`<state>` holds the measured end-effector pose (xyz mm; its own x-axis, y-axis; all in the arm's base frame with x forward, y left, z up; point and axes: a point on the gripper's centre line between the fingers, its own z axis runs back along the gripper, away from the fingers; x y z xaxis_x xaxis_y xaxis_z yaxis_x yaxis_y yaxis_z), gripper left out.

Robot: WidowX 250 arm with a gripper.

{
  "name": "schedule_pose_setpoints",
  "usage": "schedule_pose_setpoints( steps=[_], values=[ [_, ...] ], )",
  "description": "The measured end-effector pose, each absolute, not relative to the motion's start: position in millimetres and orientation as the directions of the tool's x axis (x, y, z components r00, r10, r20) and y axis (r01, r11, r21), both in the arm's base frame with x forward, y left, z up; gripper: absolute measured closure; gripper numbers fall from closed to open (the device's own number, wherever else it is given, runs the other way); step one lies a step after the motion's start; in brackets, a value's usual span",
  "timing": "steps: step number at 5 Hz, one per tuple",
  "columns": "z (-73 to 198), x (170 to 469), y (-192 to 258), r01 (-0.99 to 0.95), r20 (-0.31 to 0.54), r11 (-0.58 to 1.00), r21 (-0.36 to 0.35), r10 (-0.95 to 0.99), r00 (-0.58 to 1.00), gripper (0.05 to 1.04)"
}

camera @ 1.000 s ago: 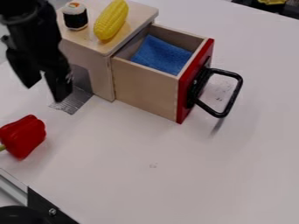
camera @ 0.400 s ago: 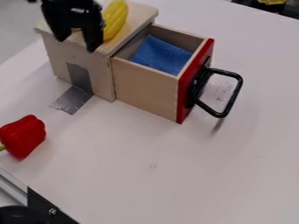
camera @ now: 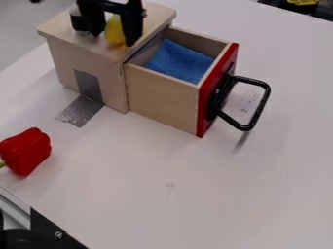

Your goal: Move the yellow corn off the top of the drawer to the right of the red pepper

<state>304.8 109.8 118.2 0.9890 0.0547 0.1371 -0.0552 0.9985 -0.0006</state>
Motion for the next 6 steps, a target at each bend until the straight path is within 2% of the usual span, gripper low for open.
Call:
schedule_pose_setpoints(
  steps=[1, 2, 3, 4, 6],
  values=[
    [112.6, 314.8, 109.0, -0.067, 0.132, 0.998, 0.012, 0.065, 0.989, 0.083],
    [104.9, 324.2, 114.1, -0.07, 0.119, 0.996, 0.061, 0.062, 0.991, 0.131],
    [105.1, 327.1, 111.6, -0.06, 0.124, 0.995, 0.078, 0.05, 0.991, 0.385],
    [104.5, 318.0, 107.6, -0.058, 0.118, 0.995, 0.076, 0.049, 0.992, 0.444],
    [110.9, 246.4, 81.7, 0.039, 0.09, 0.999, 0.026, -0.042, 0.995, 0.445]
  ],
)
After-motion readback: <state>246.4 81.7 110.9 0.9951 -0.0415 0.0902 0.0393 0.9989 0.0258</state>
